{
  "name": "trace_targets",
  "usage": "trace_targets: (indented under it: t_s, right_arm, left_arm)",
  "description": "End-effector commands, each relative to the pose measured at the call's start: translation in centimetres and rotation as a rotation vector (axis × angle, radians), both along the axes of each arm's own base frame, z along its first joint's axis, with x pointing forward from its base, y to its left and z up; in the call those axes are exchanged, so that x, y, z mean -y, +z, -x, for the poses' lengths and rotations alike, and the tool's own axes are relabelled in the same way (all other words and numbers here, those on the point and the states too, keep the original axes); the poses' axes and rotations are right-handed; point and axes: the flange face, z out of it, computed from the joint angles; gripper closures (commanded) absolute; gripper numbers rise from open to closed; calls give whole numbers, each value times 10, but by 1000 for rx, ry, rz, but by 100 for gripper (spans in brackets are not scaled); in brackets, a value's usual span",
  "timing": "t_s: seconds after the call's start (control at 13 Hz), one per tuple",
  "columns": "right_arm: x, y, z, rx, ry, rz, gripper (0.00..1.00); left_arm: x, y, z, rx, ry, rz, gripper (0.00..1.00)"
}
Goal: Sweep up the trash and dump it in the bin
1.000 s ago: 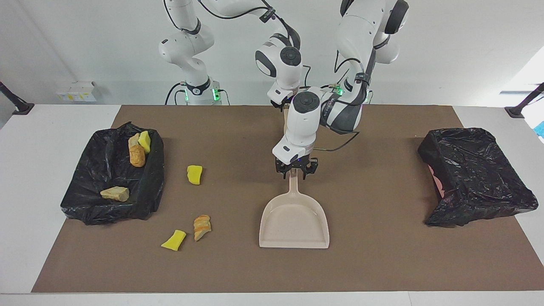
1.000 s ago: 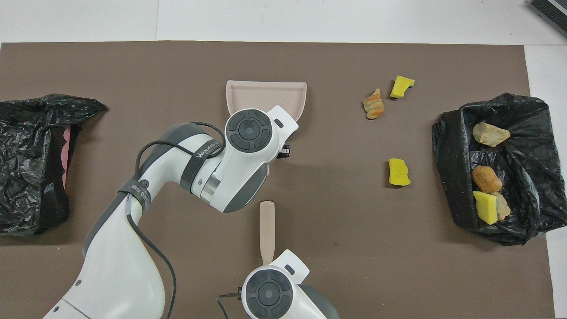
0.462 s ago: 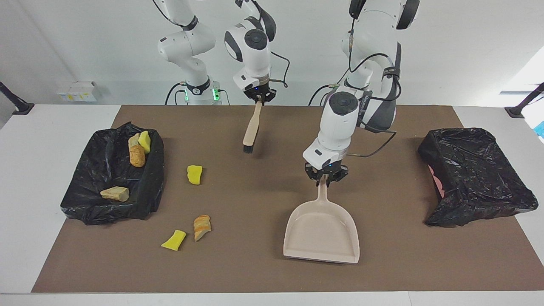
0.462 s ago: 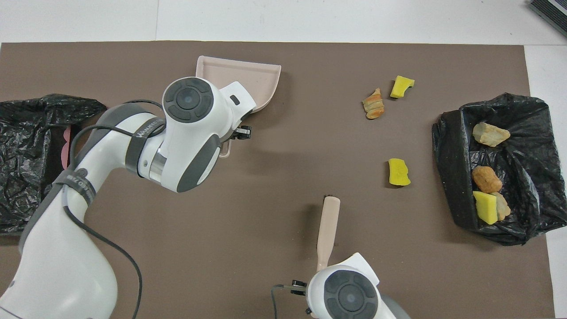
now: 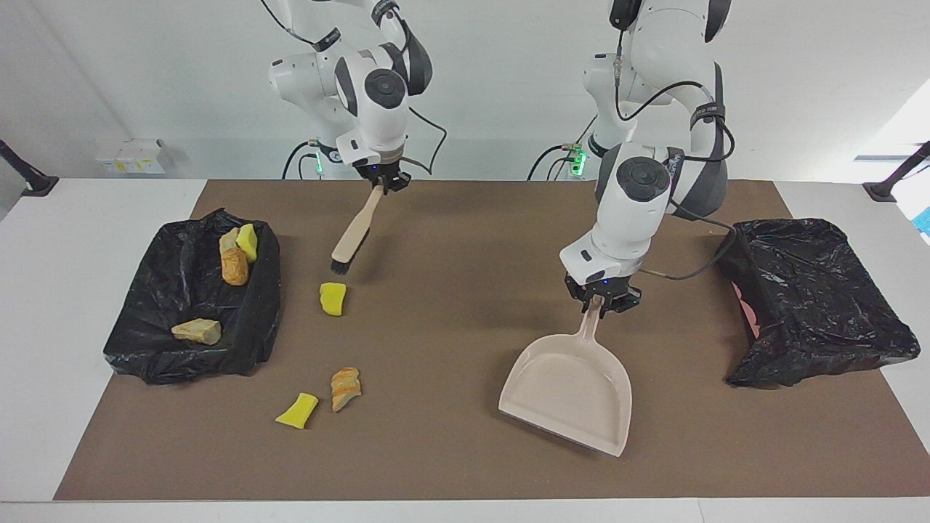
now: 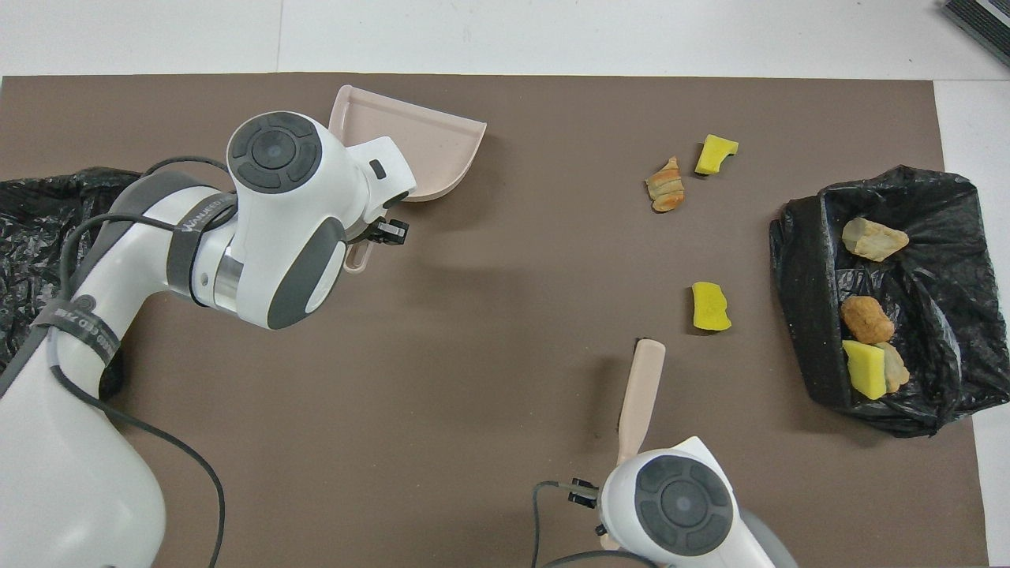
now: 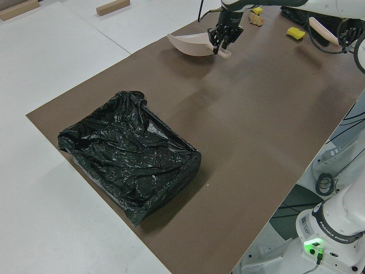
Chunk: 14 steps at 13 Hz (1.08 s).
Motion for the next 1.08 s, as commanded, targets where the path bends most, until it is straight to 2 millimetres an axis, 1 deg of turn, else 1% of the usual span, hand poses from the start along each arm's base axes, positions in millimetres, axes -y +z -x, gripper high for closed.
trace_targets:
  t_s: [0.0,0.08,0.15,0.23,0.31,0.38,0.54,0.62,0.69,0.77,0.85,0.92,1.0]
  right_arm:
    - [47,-3,-16,-22,79,89,100]
    - [66,-6,-23,-39,86,75,100]
    - [78,-8,-28,-45,101,57,100]
    - [85,-12,-31,-58,114,46,100]
    - [86,-23,-34,-78,122,34,100]
    - [86,-32,-38,-82,126,22,100]
    - [88,-46,-48,-80,139,-2,100]
    - [86,-57,-54,-95,145,-14,100]
    - [85,-58,-59,-87,154,-25,100]
    - [77,-53,-70,-86,164,-41,100]
    - [72,-50,-76,-93,152,-66,100]
    - [61,-49,-83,-95,148,-98,100]
    - [38,-54,-86,-109,173,-124,100]
  left_arm:
    - [-22,8,1,-17,-239,-16,100]
    - [-27,9,4,-33,-271,-22,100]
    - [-29,9,5,-42,-344,-25,100]
    - [-36,9,3,-50,-458,-29,100]
    - [-43,5,5,-84,-546,-32,100]
    - [-46,6,8,-106,-617,-34,100]
    - [-53,-1,20,-154,-829,-31,100]
    - [-47,-5,26,-157,-918,-31,100]
    - [-43,-7,33,-157,-924,-32,100]
    - [-39,-11,42,-144,-933,-34,100]
    - [-36,-20,57,-114,-926,-38,100]
    - [-29,-29,74,-72,-924,-42,100]
    - [-19,-35,92,-37,-901,-42,100]
